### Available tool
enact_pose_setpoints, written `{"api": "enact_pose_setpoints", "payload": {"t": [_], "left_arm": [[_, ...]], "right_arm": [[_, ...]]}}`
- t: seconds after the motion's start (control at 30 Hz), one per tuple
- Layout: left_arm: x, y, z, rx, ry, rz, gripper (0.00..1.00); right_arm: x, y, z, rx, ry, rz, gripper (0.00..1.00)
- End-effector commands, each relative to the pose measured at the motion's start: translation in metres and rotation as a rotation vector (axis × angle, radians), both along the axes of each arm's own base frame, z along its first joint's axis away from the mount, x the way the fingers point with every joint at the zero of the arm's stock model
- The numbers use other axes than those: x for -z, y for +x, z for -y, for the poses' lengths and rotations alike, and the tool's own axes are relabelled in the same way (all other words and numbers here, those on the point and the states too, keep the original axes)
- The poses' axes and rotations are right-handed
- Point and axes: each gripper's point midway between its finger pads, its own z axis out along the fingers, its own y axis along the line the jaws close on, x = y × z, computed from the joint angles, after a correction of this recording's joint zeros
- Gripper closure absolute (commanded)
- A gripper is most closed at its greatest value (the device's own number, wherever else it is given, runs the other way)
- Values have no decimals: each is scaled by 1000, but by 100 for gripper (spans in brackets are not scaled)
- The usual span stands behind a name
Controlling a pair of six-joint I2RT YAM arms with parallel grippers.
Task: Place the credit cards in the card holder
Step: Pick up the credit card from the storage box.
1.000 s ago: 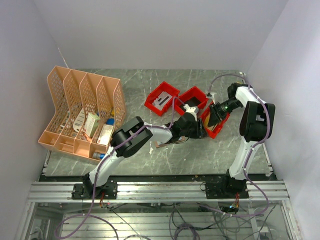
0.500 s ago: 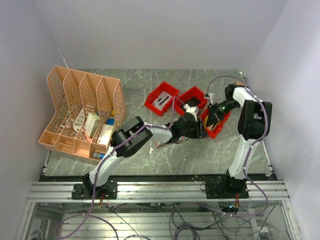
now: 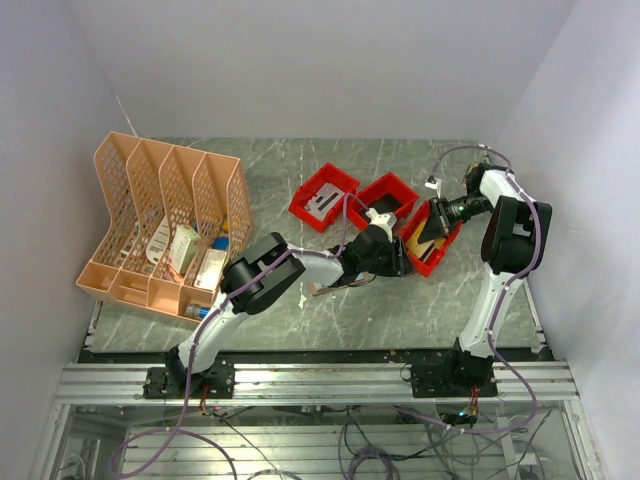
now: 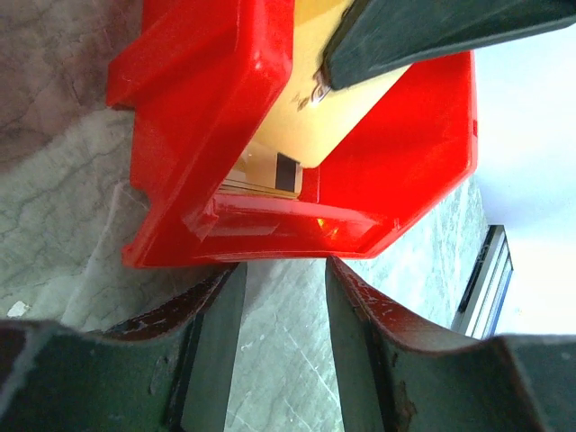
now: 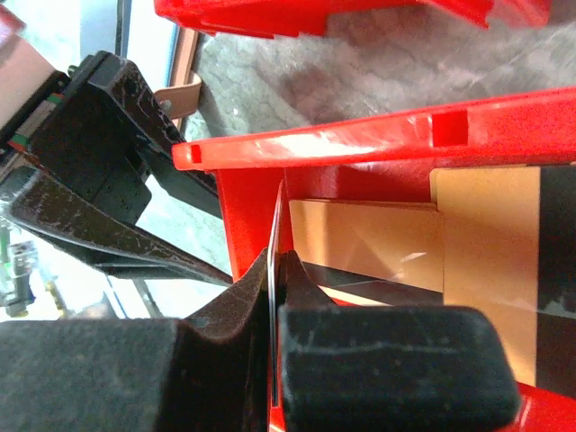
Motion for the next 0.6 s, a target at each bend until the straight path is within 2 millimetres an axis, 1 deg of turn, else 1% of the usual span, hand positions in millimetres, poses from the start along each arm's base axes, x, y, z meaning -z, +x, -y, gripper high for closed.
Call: {"api": "enact_pose_setpoints", "payload": {"t": [0.0, 0.13, 0.43, 0.57], "left_arm": [[-1, 3, -9, -2, 8, 10, 48], [-1, 4, -9, -2, 5, 9, 47], [-1, 4, -10, -1, 5, 7, 47], [-1, 4, -11, -1, 6, 7, 48]], "right_arm": [[0, -5, -3, 27, 56, -65, 98], [1, -5, -3, 29, 54, -69, 93], [1, -7, -6, 28, 85, -90, 85], [-1, -6, -5, 32, 86, -89, 84]]}}
